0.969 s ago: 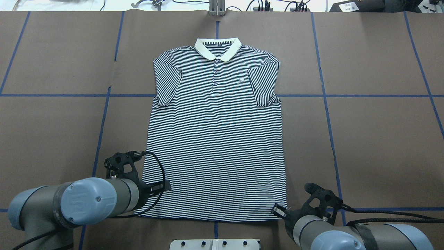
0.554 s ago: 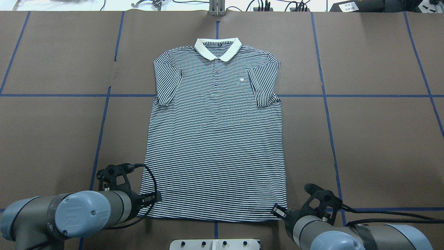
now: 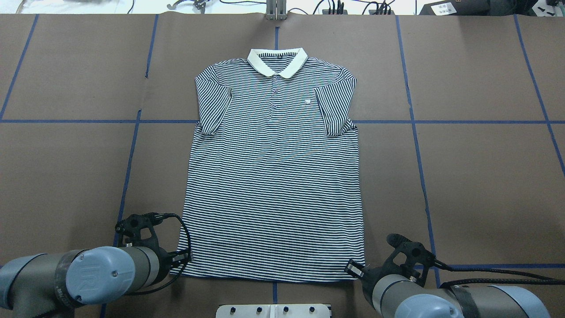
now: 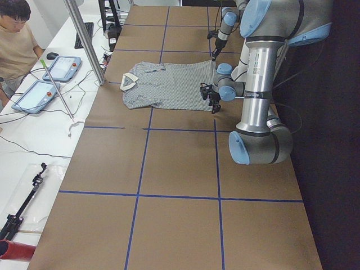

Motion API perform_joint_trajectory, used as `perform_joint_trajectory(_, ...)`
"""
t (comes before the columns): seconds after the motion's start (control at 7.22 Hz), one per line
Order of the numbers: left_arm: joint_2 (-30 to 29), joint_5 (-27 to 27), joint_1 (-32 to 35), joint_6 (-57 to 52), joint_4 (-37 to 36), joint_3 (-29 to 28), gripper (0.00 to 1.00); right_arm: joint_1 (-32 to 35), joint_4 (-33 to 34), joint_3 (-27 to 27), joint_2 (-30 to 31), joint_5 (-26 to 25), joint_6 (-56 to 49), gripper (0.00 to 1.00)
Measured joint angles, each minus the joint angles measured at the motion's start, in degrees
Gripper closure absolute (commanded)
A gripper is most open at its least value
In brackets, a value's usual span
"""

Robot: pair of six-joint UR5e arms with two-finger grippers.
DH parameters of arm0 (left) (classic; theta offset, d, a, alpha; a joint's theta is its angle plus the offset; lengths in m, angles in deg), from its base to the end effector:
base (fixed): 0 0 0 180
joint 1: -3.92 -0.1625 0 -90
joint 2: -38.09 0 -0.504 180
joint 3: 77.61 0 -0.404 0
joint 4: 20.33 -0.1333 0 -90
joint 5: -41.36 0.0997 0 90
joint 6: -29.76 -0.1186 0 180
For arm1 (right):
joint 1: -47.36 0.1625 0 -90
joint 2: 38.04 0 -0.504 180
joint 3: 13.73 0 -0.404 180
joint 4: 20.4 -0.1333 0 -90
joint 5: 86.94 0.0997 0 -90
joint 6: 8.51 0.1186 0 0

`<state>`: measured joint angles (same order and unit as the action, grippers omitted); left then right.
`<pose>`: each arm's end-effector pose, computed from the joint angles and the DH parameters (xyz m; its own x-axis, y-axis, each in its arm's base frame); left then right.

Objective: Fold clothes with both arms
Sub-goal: 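Move the left gripper to the other hem corner nearest the robot, then grasp both hem corners and fold the hem up toward the collar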

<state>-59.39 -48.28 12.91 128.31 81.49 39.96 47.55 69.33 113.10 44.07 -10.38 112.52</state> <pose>0.5233 -0.2185 0.4385 0.6438 -0.2524 -0.7223 0.2594 0.9601 -0.1043 -0.5078 -0.1626 0.3886 0.5197 0.5031 0.6905 -0.5081 0.8317 -0.2236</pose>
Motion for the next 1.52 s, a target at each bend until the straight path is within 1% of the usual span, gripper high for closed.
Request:
perform_joint_trajectory(0.14, 0.1, 0.0, -0.4, 0.0, 0.0, 0.0, 0.91, 0.0, 0.0, 0.0, 0.0, 0.0, 0.0, 1.0)
perform_joint_trajectory(0.28, 0.2, 0.0, -0.5, 0.0, 0.0, 0.1, 1.0, 0.0, 0.0, 0.1, 0.0, 0.0, 0.0, 1.0)
perform_joint_trajectory(0.83, 0.2, -0.6, -1.4, 1.3, -0.1, 0.8, 1.0, 0.1, 0.0, 0.3, 0.1, 0.0, 0.0, 1.0)
perform_joint_trajectory(0.97, 0.1, -0.9, -3.5, 4.0, -0.9, 2.3, 1.0, 0.0, 0.0, 1.1, 0.6, 0.0, 0.0, 1.0)
perform_joint_trajectory(1.25, -0.1, -1.0, -8.2, 8.3, -7.6, 9.2, 1.0, -1.8, 0.0, 5.6, 4.6, 0.1, 0.1, 1.0)
perform_joint_trajectory(1.38, -0.3, -1.0, -9.0, 9.2, -10.3, 12.3, 1.0, -2.1, 0.0, 8.3, 6.8, 0.1, 0.0, 1.0)
perform_joint_trajectory(1.52, -0.5, -0.9, -8.0, 9.0, -11.5, 13.7, 1.0, -0.8, -0.1, 9.7, 7.3, 0.1, -0.9, 1.0)
